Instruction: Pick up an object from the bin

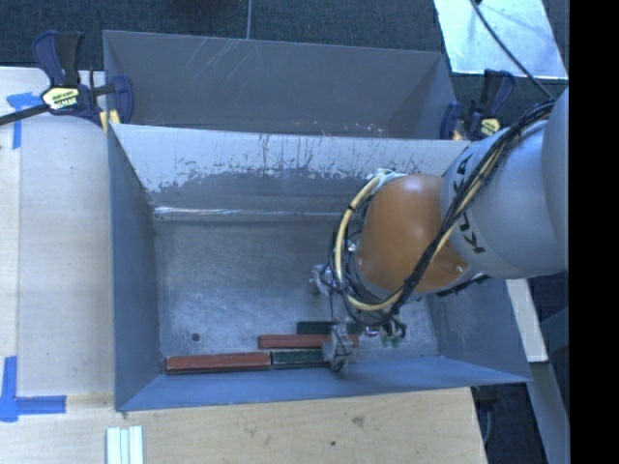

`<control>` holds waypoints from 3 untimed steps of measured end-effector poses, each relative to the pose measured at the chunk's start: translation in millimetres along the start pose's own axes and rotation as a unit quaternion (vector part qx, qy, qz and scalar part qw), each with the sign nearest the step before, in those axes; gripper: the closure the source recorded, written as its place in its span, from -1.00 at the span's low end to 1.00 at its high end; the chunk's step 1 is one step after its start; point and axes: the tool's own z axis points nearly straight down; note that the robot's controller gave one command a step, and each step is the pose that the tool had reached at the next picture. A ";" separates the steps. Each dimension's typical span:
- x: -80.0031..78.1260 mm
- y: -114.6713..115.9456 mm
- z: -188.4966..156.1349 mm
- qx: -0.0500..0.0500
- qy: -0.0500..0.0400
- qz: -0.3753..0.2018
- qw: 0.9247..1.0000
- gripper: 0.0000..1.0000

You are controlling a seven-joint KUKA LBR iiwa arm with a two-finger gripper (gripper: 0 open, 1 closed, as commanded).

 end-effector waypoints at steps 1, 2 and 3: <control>-3.6 -1.2 -3.0 0.000 -0.007 0.003 1.000 1.00; -2.5 -1.3 -1.7 0.000 -0.005 0.003 1.000 -1.00; -43.2 -52.6 -6.7 0.002 -0.004 -0.001 1.000 -1.00</control>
Offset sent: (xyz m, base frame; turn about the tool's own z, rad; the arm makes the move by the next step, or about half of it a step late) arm 0.0000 0.0000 0.0000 0.0000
